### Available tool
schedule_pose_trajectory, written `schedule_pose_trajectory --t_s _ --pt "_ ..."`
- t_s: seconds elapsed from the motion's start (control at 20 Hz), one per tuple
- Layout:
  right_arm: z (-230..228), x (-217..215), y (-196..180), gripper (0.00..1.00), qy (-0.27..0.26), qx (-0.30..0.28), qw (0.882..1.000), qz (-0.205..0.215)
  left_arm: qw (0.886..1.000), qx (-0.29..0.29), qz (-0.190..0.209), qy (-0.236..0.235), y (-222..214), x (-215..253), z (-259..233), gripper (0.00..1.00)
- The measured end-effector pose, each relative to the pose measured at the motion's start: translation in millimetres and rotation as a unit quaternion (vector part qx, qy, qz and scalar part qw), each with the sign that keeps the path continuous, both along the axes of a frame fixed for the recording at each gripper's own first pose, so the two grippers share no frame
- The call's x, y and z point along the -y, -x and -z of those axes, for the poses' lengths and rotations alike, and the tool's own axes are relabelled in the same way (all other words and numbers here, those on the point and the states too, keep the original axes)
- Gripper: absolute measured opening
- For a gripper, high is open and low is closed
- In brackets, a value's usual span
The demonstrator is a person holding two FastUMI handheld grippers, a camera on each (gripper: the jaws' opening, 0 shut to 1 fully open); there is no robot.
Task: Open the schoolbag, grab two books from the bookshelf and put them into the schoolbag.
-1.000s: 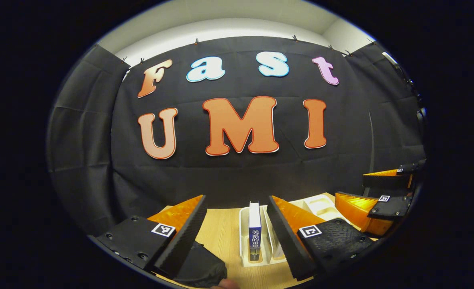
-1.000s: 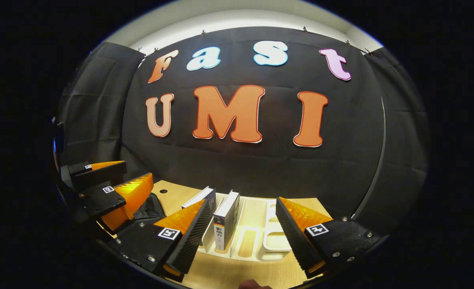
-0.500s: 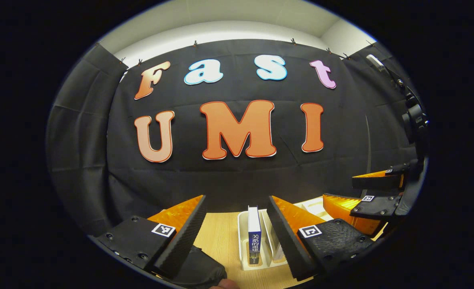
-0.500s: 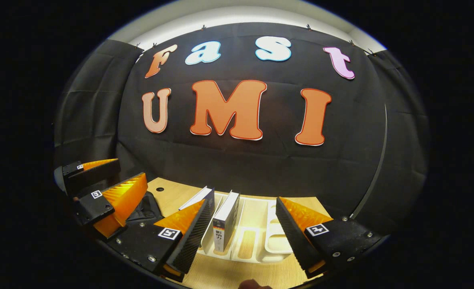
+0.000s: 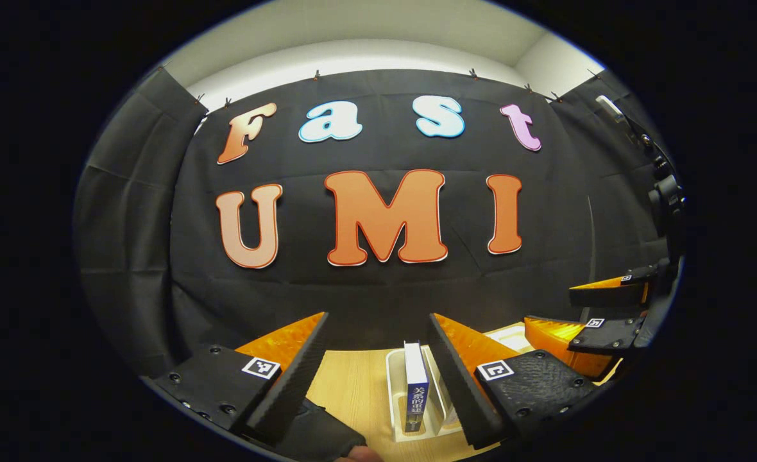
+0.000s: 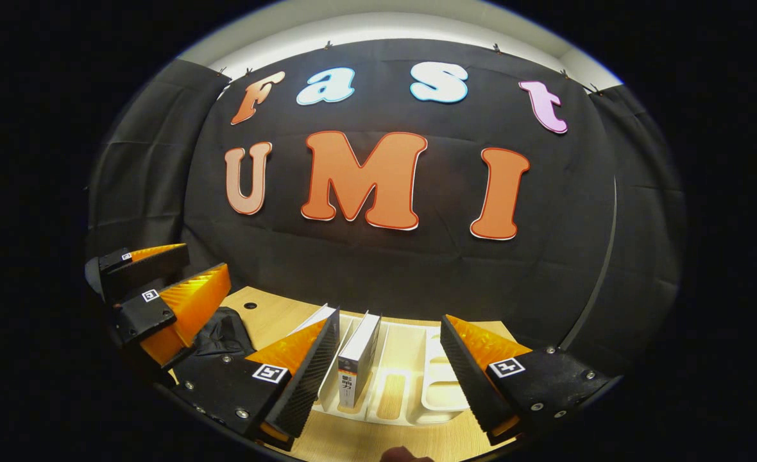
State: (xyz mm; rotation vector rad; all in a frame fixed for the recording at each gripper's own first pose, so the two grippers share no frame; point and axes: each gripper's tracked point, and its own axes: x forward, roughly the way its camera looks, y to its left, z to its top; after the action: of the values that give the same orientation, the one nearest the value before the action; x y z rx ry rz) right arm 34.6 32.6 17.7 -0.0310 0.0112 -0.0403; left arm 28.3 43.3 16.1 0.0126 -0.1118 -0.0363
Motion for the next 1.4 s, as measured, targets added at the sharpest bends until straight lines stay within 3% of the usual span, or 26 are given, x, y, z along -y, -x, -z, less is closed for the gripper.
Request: schedule_pose_trajectory --t_s 0.3,0.75,1.1,1.2,1.4 --pt "7.3 10.8 0.4 0.98 -0.009 -0.003 1.0 0.01 1.0 -0.005 -0.002 -0.023 -3.3 -6.7 14.9 0.96" --pt "5.8 35.3 2.3 0.98 -0.019 0.015 1.0 0.016 0.988 -0.06 -0.032 -0.141 -5.2 -19.9 80.8 1.0" --pt "7.3 50.8 3.1 0.98 -0.018 0.021 0.999 0.02 0.962 -0.119 -0.032 -0.244 0.2 -14.2 165.7 0.98" --pt "7.3 57.8 5.3 0.98 -0.013 0.023 0.999 0.025 0.951 -0.145 -0.031 -0.273 -0.4 -15.8 199.6 0.98" --pt "13.4 69.9 10.9 0.98 -0.014 0.021 0.999 0.033 0.918 -0.212 -0.033 -0.333 7.8 -29.1 266.2 0.97"
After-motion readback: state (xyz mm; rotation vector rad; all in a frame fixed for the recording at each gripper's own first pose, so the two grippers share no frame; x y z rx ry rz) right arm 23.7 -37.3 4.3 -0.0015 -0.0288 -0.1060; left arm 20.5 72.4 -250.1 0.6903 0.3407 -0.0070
